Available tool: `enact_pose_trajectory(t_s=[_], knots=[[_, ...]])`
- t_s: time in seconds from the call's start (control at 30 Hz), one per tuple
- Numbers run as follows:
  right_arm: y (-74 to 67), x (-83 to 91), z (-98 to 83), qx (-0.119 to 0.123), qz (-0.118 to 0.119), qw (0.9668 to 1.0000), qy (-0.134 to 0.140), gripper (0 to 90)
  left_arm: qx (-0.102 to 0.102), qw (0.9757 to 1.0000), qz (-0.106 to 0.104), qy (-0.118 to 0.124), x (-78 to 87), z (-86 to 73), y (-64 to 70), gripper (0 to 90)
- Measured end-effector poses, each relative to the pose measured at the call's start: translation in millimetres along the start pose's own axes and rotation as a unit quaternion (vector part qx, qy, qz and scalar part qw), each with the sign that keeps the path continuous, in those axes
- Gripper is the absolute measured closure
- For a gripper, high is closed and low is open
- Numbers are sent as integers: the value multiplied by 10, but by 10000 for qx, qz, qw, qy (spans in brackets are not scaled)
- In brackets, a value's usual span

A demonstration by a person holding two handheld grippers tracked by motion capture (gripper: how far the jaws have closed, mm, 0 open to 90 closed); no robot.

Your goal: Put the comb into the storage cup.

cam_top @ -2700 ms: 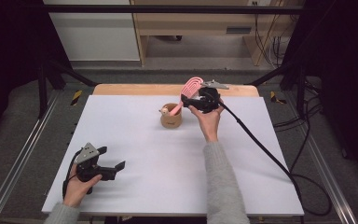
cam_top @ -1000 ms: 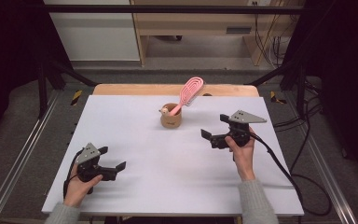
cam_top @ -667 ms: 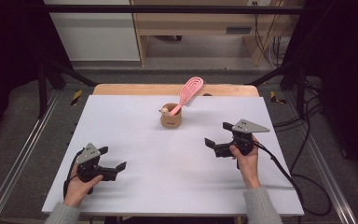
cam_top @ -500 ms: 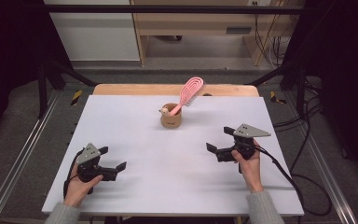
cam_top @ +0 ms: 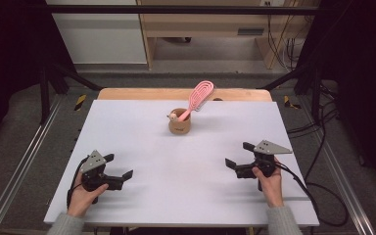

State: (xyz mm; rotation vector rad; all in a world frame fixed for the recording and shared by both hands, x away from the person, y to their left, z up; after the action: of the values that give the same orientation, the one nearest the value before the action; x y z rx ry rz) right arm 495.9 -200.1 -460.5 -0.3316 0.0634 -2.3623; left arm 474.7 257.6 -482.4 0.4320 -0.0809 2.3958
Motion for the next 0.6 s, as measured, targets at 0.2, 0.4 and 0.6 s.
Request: enact_pose_trajectory(t_s=[0.2, 0.4, 0.6], knots=[[57, 95, -98, -42, -25, 10000, -2, 22, -10, 10000, 2, -12, 0, -4, -1, 0], [118, 175, -207, -178, -46, 9998, -106, 23, -17, 10000, -3, 6, -1, 0, 4, 0], [157, 234, -283, -251, -53, 9995, -164, 21, -21, 10000, 5, 15, 0, 1, 0, 0]])
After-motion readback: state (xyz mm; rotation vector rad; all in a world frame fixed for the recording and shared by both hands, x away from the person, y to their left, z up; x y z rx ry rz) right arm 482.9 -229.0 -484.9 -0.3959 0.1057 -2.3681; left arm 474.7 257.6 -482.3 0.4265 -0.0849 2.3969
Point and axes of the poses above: each handheld gripper's, and its own axes: x roughly backward along the jaws, z roughly out of its top, y roughly to its right, the point moved 4 cm from there along -x, roughly forward along the jaws, and after that the axes turned 8 degrees about y, right-handed, at the moved point
